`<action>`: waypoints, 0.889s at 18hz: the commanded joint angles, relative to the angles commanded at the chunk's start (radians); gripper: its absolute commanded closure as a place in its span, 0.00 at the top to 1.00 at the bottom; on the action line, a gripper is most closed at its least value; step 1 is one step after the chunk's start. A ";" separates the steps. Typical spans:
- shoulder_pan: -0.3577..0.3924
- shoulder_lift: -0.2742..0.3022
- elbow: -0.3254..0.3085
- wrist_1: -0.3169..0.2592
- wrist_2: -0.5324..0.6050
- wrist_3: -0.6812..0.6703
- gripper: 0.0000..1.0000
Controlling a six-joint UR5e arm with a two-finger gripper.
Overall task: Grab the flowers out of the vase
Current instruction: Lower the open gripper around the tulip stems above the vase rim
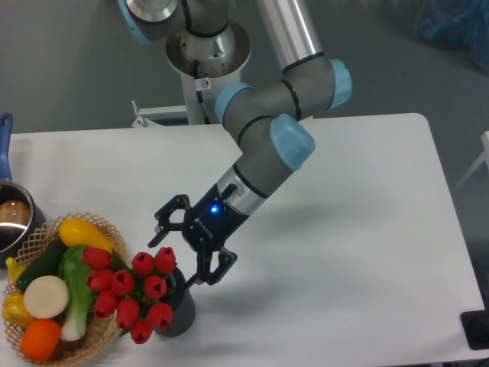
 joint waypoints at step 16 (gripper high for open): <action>-0.023 -0.049 0.075 0.006 -0.042 -0.150 0.83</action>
